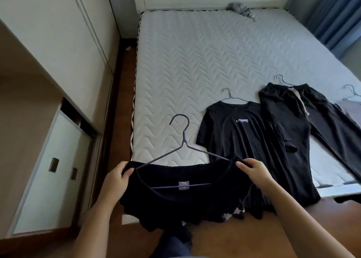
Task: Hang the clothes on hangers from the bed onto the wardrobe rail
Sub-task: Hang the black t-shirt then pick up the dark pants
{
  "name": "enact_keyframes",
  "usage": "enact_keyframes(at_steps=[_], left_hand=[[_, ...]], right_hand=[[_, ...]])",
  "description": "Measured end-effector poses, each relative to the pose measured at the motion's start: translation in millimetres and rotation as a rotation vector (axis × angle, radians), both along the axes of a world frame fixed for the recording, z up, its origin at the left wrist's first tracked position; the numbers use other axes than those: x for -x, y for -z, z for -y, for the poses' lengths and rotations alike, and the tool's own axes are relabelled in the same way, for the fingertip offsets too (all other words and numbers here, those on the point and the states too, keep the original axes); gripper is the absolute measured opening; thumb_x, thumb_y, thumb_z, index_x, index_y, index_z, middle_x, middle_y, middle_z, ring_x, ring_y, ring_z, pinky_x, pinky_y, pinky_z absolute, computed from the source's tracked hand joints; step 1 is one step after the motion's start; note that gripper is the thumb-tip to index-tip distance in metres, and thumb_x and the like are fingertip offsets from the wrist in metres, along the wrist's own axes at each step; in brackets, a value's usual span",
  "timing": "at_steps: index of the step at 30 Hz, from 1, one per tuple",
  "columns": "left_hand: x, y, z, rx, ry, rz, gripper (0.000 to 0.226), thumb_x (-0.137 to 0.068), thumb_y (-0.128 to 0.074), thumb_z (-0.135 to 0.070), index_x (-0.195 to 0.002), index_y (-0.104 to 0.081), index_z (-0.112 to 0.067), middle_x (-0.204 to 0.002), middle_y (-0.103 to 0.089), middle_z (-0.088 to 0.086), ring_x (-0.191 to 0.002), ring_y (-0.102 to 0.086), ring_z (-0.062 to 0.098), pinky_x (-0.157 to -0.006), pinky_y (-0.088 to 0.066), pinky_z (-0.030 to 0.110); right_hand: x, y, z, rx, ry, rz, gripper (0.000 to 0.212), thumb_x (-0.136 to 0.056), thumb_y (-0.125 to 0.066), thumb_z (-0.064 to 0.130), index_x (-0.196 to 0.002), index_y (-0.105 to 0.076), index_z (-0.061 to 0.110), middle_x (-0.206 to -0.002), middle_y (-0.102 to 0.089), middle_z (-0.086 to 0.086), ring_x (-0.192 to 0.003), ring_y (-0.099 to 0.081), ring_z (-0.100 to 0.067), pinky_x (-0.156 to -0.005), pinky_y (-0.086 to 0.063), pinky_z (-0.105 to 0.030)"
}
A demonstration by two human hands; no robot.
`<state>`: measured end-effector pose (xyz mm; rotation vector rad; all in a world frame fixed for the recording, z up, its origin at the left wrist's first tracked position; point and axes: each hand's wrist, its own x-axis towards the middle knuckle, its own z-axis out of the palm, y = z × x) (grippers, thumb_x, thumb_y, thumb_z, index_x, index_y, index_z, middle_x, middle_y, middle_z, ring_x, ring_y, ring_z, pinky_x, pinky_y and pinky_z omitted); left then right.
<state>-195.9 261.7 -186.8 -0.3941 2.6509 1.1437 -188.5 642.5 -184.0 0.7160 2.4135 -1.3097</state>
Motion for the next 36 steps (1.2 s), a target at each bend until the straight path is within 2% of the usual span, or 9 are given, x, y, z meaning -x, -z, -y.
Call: enact_keyframes(at_steps=[3, 7, 11, 16, 19, 24, 29, 33, 36], left_hand=[[41, 18, 7, 0.009, -0.014, 0.064, 0.028, -0.092, -0.049, -0.018, -0.117, -0.056, -0.008, -0.115, -0.062, 0.011, -0.109, -0.055, 0.031, -0.077, -0.034, 0.028], [83, 39, 17, 0.035, 0.017, 0.149, 0.026, -0.093, -0.048, -0.023, -0.115, -0.055, -0.012, -0.111, -0.064, 0.012, -0.101, -0.058, 0.031, -0.071, -0.035, 0.029], [122, 56, 20, 0.069, 0.061, 0.234, 0.026, -0.095, -0.042, -0.024, -0.116, -0.048, -0.01, -0.107, -0.063, 0.015, -0.1, -0.058, 0.035, -0.069, -0.037, 0.032], [178, 85, 33, 0.109, 0.071, 0.364, 0.024, -0.096, -0.038, -0.023, -0.115, -0.042, -0.009, -0.092, -0.056, 0.012, -0.081, -0.054, 0.03, -0.056, -0.034, 0.033], [212, 108, 37, 0.109, 0.065, 0.426, 0.023, -0.096, -0.036, -0.02, -0.117, -0.04, -0.01, -0.098, -0.054, 0.012, -0.079, -0.049, 0.024, -0.063, -0.036, 0.034], [271, 155, 38, 0.171, 0.0, 0.399, 0.02, -0.096, -0.036, -0.019, -0.112, -0.041, -0.009, -0.097, -0.053, 0.014, -0.075, -0.046, 0.023, -0.061, -0.033, 0.034], [332, 213, 31, 0.187, -0.059, 0.321, 0.023, -0.096, -0.038, -0.019, -0.114, -0.043, -0.008, -0.11, -0.055, 0.021, -0.092, -0.052, 0.035, -0.071, -0.035, 0.036], [378, 259, 25, 0.181, -0.072, 0.281, 0.025, -0.095, -0.039, -0.022, -0.117, -0.043, -0.009, -0.113, -0.056, 0.024, -0.102, -0.053, 0.041, -0.087, -0.044, 0.047], [399, 290, 17, 0.17, -0.067, 0.288, 0.024, -0.095, -0.038, -0.021, -0.115, -0.044, -0.008, -0.11, -0.056, 0.021, -0.103, -0.052, 0.039, -0.089, -0.043, 0.048]], right_hand=[[38, 14, 9, 0.007, 0.009, 0.056, 0.02, -0.086, -0.062, 0.028, -0.092, -0.065, 0.009, -0.083, -0.067, -0.004, -0.084, -0.065, -0.025, -0.08, -0.052, -0.038], [78, 35, 18, -0.004, 0.016, 0.127, 0.035, -0.086, -0.06, 0.033, -0.107, -0.063, 0.006, -0.102, -0.068, -0.009, -0.095, -0.064, -0.026, -0.089, -0.051, -0.042], [125, 56, 25, -0.033, -0.038, 0.152, 0.023, -0.091, -0.054, 0.021, -0.108, -0.06, 0.006, -0.1, -0.065, -0.011, -0.094, -0.062, -0.027, -0.087, -0.05, -0.042], [192, 93, 37, -0.082, -0.16, 0.203, 0.024, -0.092, -0.05, 0.011, -0.113, -0.057, 0.002, -0.108, -0.064, -0.017, -0.101, -0.059, -0.032, -0.092, -0.047, -0.044], [235, 121, 44, -0.088, -0.169, 0.22, 0.025, -0.093, -0.049, 0.013, -0.115, -0.056, 0.004, -0.112, -0.063, -0.017, -0.102, -0.058, -0.032, -0.09, -0.047, -0.04], [306, 169, 54, -0.108, -0.173, 0.193, 0.025, -0.093, -0.048, 0.013, -0.114, -0.056, 0.005, -0.111, -0.063, -0.017, -0.103, -0.057, -0.032, -0.085, -0.042, -0.035], [361, 222, 51, -0.171, -0.169, 0.141, 0.025, -0.092, -0.048, 0.01, -0.114, -0.056, 0.0, -0.112, -0.062, -0.021, -0.106, -0.054, -0.034, -0.078, -0.034, -0.028], [396, 263, 43, -0.231, -0.131, 0.127, 0.028, -0.092, -0.047, 0.011, -0.117, -0.055, 0.0, -0.118, -0.06, -0.022, -0.111, -0.053, -0.037, -0.086, -0.038, -0.034], [409, 293, 38, -0.247, -0.117, 0.156, 0.029, -0.092, -0.049, 0.013, -0.117, -0.056, 0.001, -0.12, -0.06, -0.022, -0.112, -0.053, -0.037, -0.088, -0.039, -0.035]])
